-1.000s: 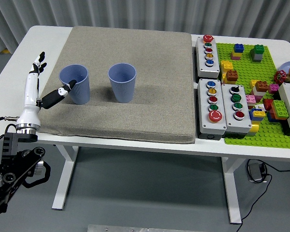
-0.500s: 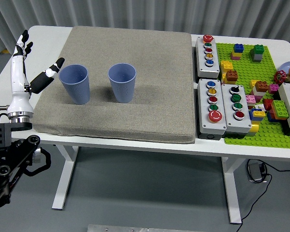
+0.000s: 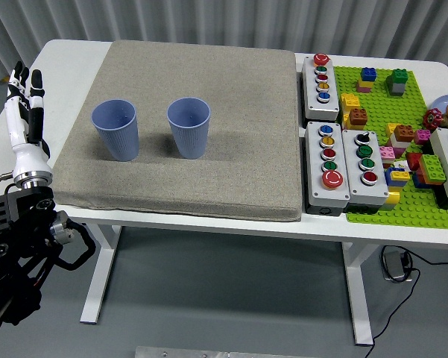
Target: Pick cup pour cup place
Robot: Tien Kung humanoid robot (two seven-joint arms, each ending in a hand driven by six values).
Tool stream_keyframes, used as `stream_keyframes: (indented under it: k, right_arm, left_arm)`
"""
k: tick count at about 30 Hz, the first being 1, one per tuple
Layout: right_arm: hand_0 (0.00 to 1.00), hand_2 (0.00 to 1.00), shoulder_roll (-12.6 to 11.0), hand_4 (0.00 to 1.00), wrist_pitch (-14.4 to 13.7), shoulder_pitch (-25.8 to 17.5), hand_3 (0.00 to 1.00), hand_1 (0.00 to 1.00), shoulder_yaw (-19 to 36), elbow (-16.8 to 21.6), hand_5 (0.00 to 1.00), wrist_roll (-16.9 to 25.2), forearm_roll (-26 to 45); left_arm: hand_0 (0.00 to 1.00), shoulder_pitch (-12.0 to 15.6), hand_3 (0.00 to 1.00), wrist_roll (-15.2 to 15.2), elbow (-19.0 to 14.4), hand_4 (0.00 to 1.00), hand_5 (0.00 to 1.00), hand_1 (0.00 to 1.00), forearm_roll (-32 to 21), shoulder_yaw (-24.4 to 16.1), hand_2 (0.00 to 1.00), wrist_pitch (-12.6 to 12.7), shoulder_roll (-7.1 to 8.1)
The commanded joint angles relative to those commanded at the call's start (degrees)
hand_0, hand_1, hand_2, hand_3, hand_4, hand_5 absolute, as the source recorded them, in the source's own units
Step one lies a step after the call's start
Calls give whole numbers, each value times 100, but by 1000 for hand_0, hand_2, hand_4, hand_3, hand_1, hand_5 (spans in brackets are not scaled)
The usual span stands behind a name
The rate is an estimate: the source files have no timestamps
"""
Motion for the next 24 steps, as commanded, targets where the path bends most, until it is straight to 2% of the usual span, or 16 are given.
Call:
stream_keyframes:
  k: [24]
  right_arm:
    - [671, 560, -14, 2, 1, 7, 573, 598, 35, 3, 70, -2, 15]
  left_arm:
    - [847, -6, 986, 224, -33, 892, 998, 869, 822, -90, 998, 59, -15]
